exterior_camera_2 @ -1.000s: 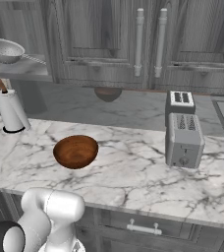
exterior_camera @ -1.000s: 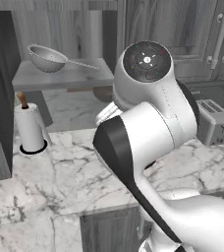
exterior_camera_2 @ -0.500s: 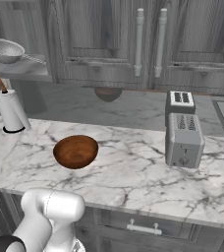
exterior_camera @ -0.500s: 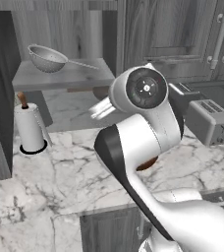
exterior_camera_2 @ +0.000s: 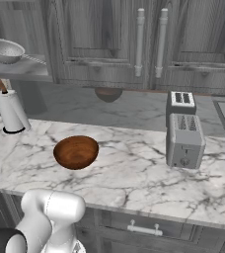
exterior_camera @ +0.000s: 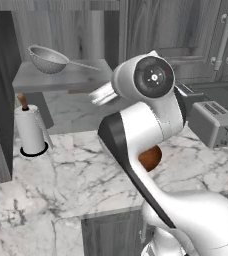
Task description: Open the cabinet and setup a tea strainer by placing it in the bowl upright.
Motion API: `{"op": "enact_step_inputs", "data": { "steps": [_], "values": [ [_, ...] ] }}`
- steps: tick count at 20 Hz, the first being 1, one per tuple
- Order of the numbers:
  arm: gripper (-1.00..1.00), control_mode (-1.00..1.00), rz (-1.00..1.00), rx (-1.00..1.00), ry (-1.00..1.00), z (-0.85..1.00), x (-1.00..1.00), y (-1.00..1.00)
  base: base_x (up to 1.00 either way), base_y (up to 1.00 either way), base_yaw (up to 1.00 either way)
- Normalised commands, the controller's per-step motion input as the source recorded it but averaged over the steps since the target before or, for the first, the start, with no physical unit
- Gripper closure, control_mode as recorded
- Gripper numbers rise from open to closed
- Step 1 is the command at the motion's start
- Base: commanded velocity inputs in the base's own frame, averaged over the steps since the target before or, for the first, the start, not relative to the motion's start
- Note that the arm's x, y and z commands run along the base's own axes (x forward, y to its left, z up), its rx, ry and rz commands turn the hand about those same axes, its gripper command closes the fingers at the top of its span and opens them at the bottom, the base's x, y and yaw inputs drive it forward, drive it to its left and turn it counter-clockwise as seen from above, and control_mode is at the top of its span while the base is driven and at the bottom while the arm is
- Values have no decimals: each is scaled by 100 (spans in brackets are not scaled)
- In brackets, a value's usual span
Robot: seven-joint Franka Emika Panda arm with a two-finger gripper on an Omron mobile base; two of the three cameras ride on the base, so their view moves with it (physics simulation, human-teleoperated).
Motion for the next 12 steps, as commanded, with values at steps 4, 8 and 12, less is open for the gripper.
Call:
{"op": "enact_step_inputs", "data": {
  "steps": [4,8,12],
  "values": [
    [-100,-100,-2,0,3,-1,2,2,0,0,0],
    [-100,-100,-2,0,0,0,0,1,0,0,0],
    [-100,-100,0,0,0,0,7,-1,0,0,0]
  ]
}}
